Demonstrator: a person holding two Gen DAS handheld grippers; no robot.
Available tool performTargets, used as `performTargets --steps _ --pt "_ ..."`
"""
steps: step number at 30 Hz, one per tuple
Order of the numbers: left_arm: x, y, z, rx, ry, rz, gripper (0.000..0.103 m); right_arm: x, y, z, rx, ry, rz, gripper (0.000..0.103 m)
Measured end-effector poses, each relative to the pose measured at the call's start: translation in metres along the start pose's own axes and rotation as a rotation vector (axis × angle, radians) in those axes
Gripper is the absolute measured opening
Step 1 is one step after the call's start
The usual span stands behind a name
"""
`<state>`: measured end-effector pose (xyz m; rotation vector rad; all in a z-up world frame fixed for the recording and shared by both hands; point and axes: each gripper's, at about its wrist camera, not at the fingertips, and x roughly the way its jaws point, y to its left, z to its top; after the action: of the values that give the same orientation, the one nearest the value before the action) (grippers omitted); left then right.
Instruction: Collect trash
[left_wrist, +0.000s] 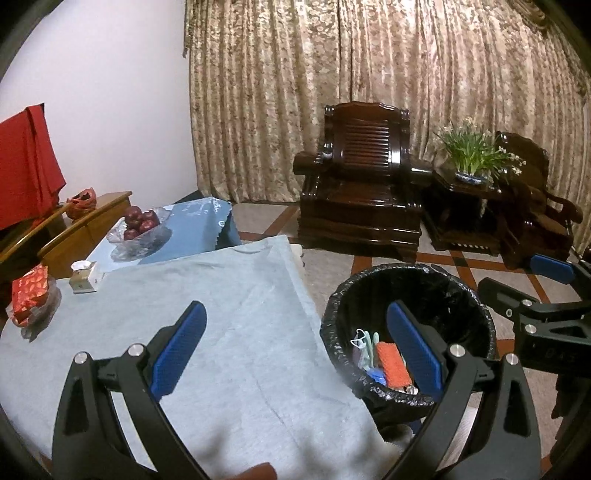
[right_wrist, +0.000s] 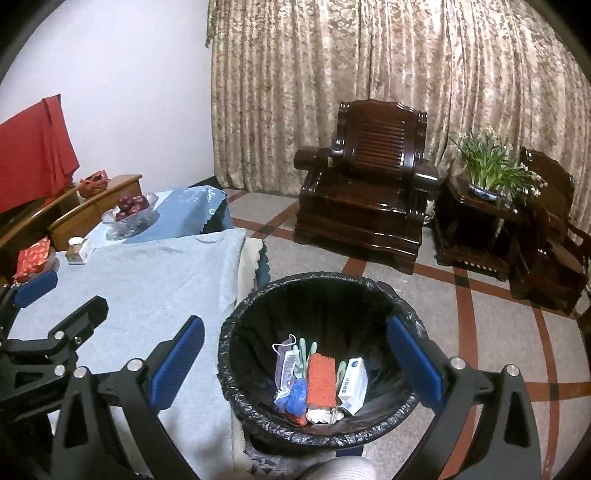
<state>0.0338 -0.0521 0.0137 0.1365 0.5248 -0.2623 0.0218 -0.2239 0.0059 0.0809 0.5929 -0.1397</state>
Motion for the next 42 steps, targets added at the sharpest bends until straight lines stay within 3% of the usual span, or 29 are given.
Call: performTargets --steps 15,42 --pt "-0.025 0.008 0.001 -0.006 -0.041 0.025 0.095 -0.018 0.005 0.004 -0.010 -0.037 0.000 0.097" --pt "-0.026 0.010 0.001 -0.008 -0.046 0.028 0.095 -0.022 0.009 0.004 -0.013 -0.047 0.004 0.097"
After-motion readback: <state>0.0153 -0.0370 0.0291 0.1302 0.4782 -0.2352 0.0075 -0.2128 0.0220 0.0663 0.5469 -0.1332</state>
